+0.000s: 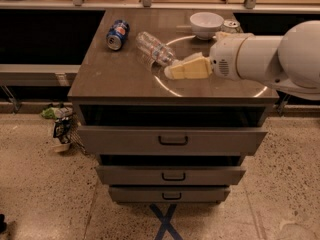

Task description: Move water bottle near white bowl

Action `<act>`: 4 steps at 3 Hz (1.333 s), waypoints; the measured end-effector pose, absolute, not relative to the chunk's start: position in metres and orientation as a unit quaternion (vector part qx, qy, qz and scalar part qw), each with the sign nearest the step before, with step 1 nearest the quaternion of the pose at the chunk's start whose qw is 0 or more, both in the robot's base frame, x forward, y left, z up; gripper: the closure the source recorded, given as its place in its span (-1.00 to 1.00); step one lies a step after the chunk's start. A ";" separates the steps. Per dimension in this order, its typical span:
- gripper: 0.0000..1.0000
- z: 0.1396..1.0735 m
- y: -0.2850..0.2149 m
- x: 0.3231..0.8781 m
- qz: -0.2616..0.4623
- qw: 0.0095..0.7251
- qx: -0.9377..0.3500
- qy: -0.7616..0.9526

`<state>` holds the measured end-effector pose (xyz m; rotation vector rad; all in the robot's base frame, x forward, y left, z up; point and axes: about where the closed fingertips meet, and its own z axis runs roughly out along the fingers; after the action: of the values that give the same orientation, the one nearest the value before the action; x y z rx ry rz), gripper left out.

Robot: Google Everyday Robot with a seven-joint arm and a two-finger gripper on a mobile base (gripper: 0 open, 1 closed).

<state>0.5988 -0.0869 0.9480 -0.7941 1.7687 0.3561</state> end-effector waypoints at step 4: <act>-1.00 0.875 -0.063 0.630 0.219 0.544 -0.341 0.735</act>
Offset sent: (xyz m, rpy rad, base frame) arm 0.0233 0.0198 -0.0612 0.1651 0.0327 0.1523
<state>0.6305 -0.0631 0.8749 -0.8092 1.7431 0.5197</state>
